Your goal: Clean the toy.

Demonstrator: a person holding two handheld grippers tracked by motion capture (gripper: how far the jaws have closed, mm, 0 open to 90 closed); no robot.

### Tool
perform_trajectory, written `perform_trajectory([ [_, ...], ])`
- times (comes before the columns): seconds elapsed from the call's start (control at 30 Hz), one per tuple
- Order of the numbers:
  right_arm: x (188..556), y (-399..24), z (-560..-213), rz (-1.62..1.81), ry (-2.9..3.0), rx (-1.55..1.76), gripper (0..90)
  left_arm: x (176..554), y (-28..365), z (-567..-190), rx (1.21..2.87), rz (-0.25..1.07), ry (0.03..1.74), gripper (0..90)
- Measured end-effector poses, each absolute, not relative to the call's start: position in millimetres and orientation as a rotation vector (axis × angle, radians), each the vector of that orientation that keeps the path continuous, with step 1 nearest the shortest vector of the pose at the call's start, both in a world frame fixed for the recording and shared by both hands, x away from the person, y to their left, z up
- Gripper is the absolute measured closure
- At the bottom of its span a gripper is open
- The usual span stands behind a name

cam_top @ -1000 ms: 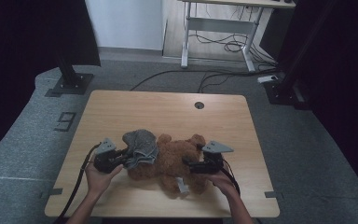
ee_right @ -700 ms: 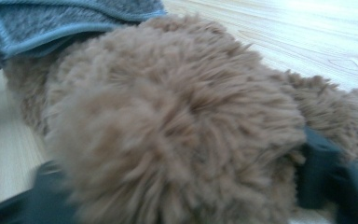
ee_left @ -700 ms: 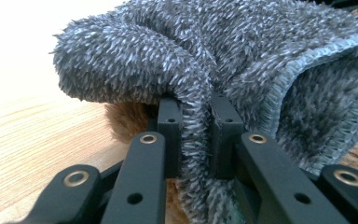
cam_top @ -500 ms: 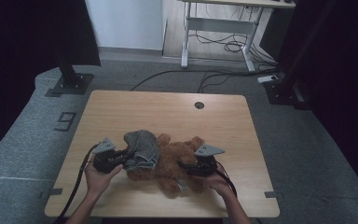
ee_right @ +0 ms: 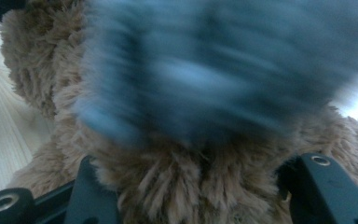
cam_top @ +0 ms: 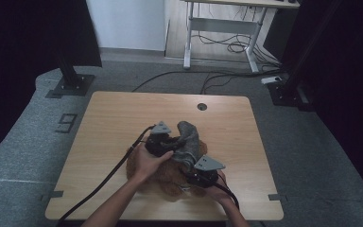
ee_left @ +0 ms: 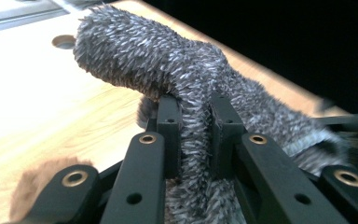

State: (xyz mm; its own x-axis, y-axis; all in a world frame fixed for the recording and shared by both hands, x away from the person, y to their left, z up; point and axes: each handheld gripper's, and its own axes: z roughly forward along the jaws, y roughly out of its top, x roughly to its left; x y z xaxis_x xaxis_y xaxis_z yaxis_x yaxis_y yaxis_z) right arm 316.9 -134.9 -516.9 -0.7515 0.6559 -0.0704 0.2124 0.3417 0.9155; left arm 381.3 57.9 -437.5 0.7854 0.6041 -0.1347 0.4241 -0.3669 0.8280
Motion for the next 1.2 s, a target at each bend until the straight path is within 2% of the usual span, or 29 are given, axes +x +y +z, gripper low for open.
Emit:
perform_trajectory([
  [0.1,314.8,-134.7,-516.9,1.372,2.179,0.761,46.7,383.6,53.7,-452.2,2.121,0.247,0.779,77.8],
  [0.2,313.8,-134.7,-519.2,1.365,2.172,0.769,47.2,381.3,66.8,-454.2,2.091,0.207,0.812,78.0],
  [0.43,313.9,-134.8,-519.3,1.344,2.161,0.798,47.6,369.4,106.4,-453.0,2.125,0.306,0.84,77.9],
  [0.57,314.5,-134.0,-519.7,1.347,2.153,0.801,47.6,367.1,157.3,-460.1,2.037,0.267,0.927,77.7],
  [0.73,315.2,-134.4,-520.0,1.35,2.149,0.808,47.6,357.6,190.1,-460.6,1.975,0.272,0.959,77.7],
  [1.2,314.1,-134.1,-520.2,1.343,2.139,0.811,47.5,343.0,227.0,-472.8,1.94,0.28,1.021,77.6],
])
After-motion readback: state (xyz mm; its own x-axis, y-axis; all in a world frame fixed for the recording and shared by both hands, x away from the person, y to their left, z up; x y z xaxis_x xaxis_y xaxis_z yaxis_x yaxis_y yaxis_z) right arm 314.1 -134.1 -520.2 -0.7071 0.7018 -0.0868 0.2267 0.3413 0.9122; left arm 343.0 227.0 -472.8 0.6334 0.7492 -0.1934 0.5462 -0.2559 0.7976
